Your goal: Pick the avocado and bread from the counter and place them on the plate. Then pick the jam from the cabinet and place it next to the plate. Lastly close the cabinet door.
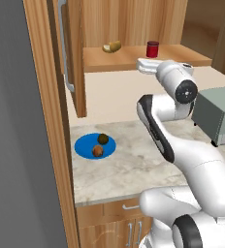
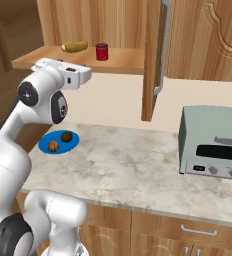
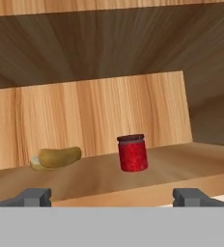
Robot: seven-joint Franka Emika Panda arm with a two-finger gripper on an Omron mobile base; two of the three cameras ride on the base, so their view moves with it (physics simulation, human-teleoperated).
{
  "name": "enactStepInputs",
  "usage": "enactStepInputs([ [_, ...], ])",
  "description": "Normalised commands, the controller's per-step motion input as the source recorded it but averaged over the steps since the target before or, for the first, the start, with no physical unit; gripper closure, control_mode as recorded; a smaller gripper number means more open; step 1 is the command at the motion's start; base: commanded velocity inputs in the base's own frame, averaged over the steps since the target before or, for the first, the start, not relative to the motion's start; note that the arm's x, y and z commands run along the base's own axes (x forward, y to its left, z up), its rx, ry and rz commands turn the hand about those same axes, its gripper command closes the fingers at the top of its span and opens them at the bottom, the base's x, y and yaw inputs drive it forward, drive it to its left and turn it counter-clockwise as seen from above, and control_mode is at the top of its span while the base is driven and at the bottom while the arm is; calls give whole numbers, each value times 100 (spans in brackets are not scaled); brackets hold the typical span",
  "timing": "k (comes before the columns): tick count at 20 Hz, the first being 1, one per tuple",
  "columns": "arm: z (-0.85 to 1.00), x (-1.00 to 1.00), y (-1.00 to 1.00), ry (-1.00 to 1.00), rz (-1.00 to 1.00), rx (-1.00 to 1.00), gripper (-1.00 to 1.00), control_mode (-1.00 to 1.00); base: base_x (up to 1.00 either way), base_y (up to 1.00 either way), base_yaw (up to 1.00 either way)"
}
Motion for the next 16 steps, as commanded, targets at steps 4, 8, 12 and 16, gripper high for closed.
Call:
enactStepInputs([
  [4,0,21,-37,0,-1,2,-100,-100,0,0,0],
  [8,0,42,-21,0,0,1,-100,-100,0,0,0],
  [12,7,49,-15,0,0,2,-100,-100,0,0,0],
  [16,14,45,-2,3,0,0,-100,-100,0,0,0],
])
